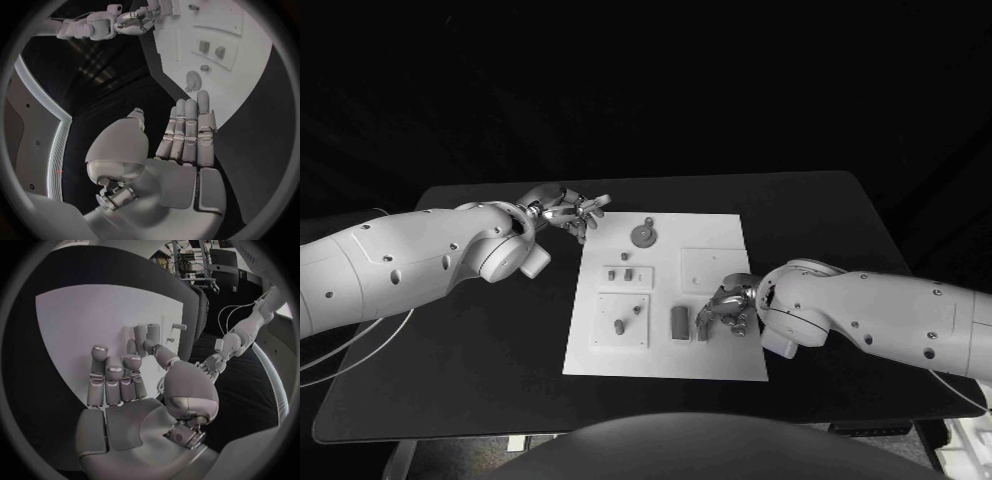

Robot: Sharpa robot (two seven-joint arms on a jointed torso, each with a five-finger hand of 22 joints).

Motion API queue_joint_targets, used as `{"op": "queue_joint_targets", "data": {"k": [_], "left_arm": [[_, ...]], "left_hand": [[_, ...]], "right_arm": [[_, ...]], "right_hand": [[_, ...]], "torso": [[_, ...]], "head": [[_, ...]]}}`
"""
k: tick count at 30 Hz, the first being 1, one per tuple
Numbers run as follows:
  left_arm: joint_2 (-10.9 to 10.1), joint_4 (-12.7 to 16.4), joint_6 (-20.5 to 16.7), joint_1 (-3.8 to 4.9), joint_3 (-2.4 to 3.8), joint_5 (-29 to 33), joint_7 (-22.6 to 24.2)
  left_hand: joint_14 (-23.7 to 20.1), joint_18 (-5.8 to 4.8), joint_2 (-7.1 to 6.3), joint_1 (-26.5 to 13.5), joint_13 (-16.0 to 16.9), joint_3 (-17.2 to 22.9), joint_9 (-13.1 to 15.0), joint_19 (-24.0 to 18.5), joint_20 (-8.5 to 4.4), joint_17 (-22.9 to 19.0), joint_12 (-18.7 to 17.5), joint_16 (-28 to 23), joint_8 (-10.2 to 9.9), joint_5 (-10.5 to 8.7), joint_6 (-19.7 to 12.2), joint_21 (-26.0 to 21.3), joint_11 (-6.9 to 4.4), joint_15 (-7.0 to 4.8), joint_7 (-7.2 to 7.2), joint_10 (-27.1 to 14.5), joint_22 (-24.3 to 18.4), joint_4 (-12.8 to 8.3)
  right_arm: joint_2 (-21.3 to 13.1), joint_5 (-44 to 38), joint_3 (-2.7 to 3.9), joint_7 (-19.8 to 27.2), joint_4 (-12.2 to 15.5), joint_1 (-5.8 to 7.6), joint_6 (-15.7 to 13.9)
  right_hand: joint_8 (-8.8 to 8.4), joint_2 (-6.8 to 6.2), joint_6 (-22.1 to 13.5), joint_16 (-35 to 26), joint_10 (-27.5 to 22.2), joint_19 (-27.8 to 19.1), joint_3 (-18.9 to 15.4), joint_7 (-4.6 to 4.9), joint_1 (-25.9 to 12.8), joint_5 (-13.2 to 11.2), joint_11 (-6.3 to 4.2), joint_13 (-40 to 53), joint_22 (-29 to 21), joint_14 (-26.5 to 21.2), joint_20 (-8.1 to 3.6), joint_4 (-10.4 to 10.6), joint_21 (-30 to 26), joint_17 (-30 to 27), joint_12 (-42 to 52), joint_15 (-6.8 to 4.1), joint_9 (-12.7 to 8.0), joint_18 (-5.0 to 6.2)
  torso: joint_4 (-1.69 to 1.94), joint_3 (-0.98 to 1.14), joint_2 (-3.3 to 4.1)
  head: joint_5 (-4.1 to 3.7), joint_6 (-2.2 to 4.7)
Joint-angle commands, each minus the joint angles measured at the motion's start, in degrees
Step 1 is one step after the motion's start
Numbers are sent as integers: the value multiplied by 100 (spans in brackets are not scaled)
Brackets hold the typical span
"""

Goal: Assemble the parts on the task board

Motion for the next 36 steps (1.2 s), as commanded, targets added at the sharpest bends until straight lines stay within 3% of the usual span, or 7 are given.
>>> {"op": "queue_joint_targets", "data": {"k": [1,21,26,36], "left_arm": [[8,11,76,4,4,-20,27],[0,14,81,4,4,-20,29],[-21,30,76,5,4,-20,22],[-15,31,72,5,4,-20,19]], "left_hand": [[-40,251,-21,-52,-9,45,-8,-19,-18,6,33,14,31,-28,1,-36,8,8,56,-48,8,-1],[-42,251,-20,-53,-10,48,-9,-20,-18,7,36,14,35,-28,-2,-39,8,9,56,-49,12,-1],[-42,251,-20,-53,-11,49,-9,-20,-17,8,37,14,36,-28,-2,-39,8,9,56,-50,13,-1],[-42,252,-22,-52,-11,50,-10,-20,-17,8,38,15,38,-28,-3,-40,8,9,57,-50,14,-1]], "right_arm": [[28,11,-18,10,-7,-51,154],[71,-138,-18,25,-188,-100,176],[70,-158,-18,32,-179,-100,187],[71,-158,-18,74,-160,-100,156]], "right_hand": [[-16,40,26,31,32,29,29,2,-1,-8,9,-8,36,5,-20,7,13,-6,-2,-33,8,67],[-27,-54,12,27,20,25,15,10,-68,-84,18,-4,31,-7,-16,21,7,-6,-4,-40,2,67],[-41,-129,-3,23,1,24,34,17,-84,-346,24,3,23,-21,-21,47,-2,-6,-6,-51,-4,67],[-49,-210,-9,20,-8,24,39,21,-123,-518,29,9,17,-29,-19,103,-9,-6,-6,-54,-9,67]], "torso": [[-2,2,0],[-2,0,1],[2,2,6],[-1,0,-1]], "head": [[7,0],[21,0],[22,0],[30,0]]}}
